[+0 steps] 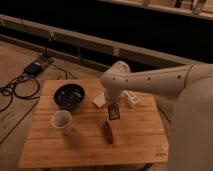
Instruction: Place the eraser in the ceramic cup
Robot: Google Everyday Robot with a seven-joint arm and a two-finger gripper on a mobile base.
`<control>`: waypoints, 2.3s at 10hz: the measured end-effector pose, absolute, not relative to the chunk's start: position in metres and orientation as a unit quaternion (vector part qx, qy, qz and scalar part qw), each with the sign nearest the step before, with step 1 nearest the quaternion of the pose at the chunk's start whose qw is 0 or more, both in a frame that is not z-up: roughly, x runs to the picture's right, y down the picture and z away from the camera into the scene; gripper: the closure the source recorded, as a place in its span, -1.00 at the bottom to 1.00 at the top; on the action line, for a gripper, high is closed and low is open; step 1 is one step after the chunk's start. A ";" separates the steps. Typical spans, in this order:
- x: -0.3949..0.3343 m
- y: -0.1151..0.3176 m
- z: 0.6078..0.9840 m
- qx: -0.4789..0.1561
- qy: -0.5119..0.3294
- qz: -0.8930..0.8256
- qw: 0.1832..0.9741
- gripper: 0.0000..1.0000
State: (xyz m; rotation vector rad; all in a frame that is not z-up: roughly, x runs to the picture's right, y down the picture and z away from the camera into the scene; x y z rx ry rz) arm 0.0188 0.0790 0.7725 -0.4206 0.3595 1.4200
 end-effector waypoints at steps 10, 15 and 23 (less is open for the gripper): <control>-0.128 0.041 0.697 -0.144 0.013 0.593 0.792 1.00; -0.172 0.060 0.710 -0.146 0.002 0.557 0.818 1.00; -0.246 0.066 0.694 -0.179 -0.064 0.497 0.847 1.00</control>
